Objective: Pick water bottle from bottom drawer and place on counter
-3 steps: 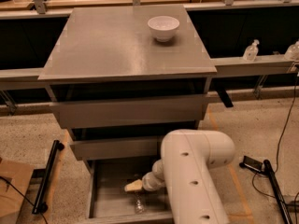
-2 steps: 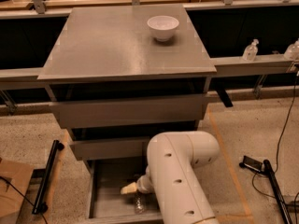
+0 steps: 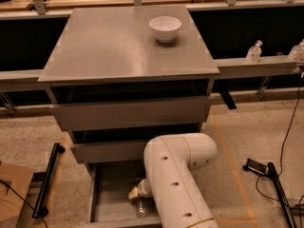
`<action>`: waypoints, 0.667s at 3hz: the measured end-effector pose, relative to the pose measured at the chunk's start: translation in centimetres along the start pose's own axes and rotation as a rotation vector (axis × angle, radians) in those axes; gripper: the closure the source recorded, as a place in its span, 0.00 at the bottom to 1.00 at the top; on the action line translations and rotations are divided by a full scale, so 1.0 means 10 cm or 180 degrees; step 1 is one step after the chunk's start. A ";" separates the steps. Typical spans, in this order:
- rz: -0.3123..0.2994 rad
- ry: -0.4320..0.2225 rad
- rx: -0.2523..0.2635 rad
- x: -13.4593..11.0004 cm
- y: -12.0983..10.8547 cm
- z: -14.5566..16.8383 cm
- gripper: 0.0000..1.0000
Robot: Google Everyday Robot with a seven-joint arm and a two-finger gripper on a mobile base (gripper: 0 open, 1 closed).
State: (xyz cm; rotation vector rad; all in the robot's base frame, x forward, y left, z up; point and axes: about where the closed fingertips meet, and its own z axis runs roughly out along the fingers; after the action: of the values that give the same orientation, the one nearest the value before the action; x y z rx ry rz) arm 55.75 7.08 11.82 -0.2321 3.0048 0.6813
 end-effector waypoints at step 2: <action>0.0000 0.0000 0.0000 -0.01 0.03 -0.06 0.86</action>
Offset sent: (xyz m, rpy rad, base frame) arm -0.0160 0.0033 -0.0376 0.0073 0.0648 -0.0909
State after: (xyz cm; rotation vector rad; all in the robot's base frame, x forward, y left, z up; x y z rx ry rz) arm 55.75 7.08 12.47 -0.2321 3.0047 0.6815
